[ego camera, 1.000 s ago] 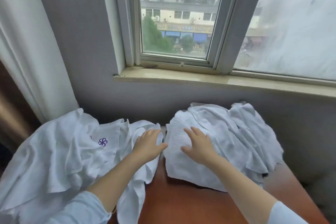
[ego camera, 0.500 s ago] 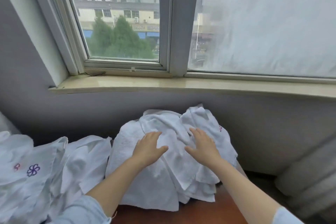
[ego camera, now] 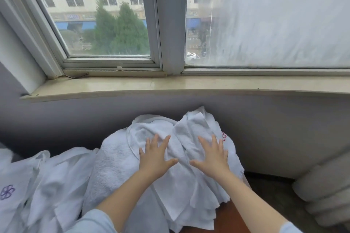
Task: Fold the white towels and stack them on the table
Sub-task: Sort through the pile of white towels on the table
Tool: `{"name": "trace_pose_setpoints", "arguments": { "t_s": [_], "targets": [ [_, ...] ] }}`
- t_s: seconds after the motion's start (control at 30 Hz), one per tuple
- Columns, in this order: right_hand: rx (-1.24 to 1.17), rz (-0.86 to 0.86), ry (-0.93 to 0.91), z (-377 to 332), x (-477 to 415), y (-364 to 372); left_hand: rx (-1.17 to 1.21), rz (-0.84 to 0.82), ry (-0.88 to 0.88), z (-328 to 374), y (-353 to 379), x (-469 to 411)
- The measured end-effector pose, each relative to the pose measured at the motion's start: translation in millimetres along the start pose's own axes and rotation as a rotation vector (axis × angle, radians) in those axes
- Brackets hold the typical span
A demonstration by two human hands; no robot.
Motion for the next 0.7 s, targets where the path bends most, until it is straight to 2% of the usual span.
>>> {"name": "trace_pose_setpoints", "arguments": {
  "t_s": [0.1,0.17,0.37,0.7],
  "targets": [
    [-0.036,-0.044,-0.001,9.5,-6.7,12.0,-0.056,-0.007,0.002,-2.1,13.8,-8.9],
    [-0.045,-0.049,-0.022,13.2,-8.2,16.5,-0.12,0.044,0.012,-3.6,15.2,-12.0],
    [-0.002,0.037,-0.126,13.1,-10.4,10.1,-0.028,0.216,0.033,-8.0,8.4,-7.6],
    [0.31,0.118,-0.224,1.4,-7.4,17.7,-0.061,0.283,0.047,0.0,-2.7,-5.0]
  ]
}}
Point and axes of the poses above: each hand's wrist, its own x-axis away from the middle knuckle, its own y-axis out of the palm, z = x × y, the point moved 10 cm from there along -x, towards the middle knuckle, and after that the axes turned 14 degrees about -x, right-handed, at the moved point
